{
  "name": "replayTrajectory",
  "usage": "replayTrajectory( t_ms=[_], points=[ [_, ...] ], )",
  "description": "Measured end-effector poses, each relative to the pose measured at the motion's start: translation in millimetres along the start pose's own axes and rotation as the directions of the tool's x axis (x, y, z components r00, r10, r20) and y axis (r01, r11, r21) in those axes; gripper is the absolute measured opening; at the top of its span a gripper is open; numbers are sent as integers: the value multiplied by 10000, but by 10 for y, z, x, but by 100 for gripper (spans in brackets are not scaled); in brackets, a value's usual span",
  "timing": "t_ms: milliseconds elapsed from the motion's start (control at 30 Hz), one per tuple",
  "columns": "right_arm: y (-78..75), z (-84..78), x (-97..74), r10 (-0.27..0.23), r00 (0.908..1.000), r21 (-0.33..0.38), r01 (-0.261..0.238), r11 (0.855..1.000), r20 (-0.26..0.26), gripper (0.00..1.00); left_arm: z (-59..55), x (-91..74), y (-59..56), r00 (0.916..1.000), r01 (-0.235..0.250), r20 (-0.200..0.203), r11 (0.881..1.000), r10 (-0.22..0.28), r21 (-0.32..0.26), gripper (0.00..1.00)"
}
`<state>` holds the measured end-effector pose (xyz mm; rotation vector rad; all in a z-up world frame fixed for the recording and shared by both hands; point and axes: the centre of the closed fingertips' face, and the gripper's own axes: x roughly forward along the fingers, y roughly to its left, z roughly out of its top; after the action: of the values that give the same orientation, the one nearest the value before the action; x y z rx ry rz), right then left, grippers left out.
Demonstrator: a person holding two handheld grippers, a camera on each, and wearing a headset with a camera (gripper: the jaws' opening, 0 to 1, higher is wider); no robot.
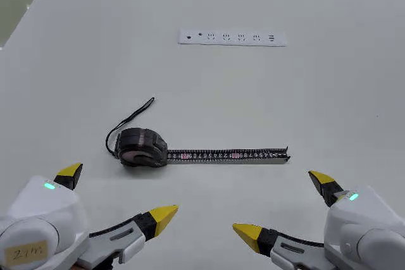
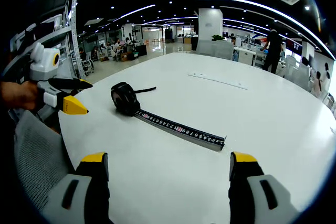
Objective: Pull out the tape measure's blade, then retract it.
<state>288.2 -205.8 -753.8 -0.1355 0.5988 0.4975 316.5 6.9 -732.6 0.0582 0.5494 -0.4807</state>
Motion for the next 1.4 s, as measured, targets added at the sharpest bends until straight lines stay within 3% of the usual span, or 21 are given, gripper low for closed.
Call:
replayTrajectory(
  t_ms=[633,900,1200,1400],
  points=[
    [-23,-21,-22,74,10000,45,-74,10000,24,97,81,64,-52,9985,-457,281,9989,460,-106,100],
    [-115,-47,8,394,9992,-46,-394,9992,-107,96,84,125,2,9945,-1030,155,9946,1033,-136,100],
    [-207,-64,46,914,9957,-792,-925,9926,-180,92,65,241,128,9871,-1587,114,9855,1597,-601,100],
    [-251,3,97,1442,9895,-1546,-1423,9777,14,88,91,345,200,9832,-1817,58,9804,1827,-766,100]
  ],
)
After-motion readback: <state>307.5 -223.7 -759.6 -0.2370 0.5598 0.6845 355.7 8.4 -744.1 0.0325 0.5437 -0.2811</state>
